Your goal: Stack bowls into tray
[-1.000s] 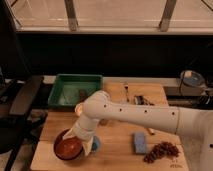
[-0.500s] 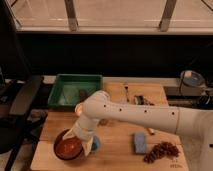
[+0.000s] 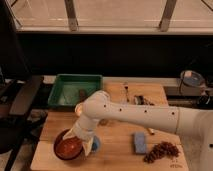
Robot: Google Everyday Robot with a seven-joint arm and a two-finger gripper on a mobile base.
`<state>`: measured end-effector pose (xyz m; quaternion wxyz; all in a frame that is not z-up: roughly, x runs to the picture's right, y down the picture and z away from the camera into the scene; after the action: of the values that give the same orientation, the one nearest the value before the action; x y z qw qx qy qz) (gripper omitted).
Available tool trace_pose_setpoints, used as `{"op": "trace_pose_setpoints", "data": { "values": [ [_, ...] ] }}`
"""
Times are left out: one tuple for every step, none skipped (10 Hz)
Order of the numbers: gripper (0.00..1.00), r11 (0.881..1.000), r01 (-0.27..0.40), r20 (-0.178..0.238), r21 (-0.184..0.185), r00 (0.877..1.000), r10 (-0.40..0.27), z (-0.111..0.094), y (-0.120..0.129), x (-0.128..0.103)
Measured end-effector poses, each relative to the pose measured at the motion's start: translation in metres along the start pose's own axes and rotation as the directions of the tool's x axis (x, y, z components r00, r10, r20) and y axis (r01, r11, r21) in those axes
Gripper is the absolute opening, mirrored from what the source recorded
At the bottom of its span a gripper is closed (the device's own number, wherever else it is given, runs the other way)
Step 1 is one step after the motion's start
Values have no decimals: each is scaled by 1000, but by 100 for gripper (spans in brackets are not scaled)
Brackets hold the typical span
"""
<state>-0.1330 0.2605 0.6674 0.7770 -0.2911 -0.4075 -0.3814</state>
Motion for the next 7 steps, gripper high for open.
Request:
{"op": "trace_pose_setpoints", "data": {
  "values": [
    [73, 1000, 0, -38, -3, 999, 0, 1, 1, 0],
    [73, 1000, 2, -52, -5, 999, -2, 4, 1, -1],
    [73, 1000, 3, -54, -7, 999, -3, 8, 1, -1],
    [73, 1000, 1, -49, -2, 999, -1, 12, 1, -1],
    [73, 1000, -3, -37, 11, 999, 3, 20, 1, 0],
    [73, 1000, -7, -26, 20, 1000, 7, 26, 1, 0],
    [73, 999, -11, -13, 30, 1000, 11, 32, 1, 1]
  ]
}}
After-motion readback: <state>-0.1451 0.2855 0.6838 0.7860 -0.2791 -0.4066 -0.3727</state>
